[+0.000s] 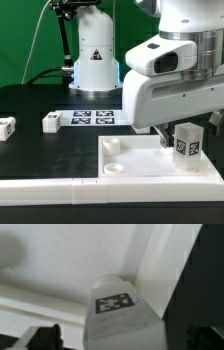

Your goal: Assemble one leg

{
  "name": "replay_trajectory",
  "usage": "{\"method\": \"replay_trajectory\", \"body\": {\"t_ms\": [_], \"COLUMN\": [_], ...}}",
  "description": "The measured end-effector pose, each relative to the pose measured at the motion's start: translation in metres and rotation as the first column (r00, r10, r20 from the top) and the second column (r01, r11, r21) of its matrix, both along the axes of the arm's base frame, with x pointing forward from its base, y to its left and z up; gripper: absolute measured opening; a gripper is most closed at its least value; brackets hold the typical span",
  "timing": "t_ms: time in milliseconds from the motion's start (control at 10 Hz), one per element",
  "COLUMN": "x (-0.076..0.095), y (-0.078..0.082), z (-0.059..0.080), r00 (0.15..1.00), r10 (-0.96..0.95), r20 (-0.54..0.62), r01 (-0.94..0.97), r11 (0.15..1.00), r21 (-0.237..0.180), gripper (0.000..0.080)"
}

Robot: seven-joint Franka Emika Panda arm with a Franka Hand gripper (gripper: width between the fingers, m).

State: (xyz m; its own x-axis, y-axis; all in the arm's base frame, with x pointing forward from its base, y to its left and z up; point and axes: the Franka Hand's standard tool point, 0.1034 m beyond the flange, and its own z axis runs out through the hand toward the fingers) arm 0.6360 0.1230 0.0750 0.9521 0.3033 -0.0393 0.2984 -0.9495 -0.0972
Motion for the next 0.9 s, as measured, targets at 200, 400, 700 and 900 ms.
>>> {"method": "replay_trajectory", "body": {"t_ms": [200,400,700,900], "x": [0.0000,0.0006,0.0006,0.0003], "y": [-0.0002,-0.0036,-0.0040,-0.0040], "z": [-0.0001,-0.0004,-0.0007,-0.0015], "r00": [1.000,1.000,0.999,0.973], "r10": [0.000,-0.001,-0.043,-0.229], "r20": [0.000,0.001,-0.003,-0.018], "r01": [0.000,0.001,0.043,0.229], "r11": [1.000,1.000,0.999,0.973], "r21": [0.000,-0.005,-0.007,-0.018], "gripper": [0.0387,0.0292,0.0292,0.0292]}}
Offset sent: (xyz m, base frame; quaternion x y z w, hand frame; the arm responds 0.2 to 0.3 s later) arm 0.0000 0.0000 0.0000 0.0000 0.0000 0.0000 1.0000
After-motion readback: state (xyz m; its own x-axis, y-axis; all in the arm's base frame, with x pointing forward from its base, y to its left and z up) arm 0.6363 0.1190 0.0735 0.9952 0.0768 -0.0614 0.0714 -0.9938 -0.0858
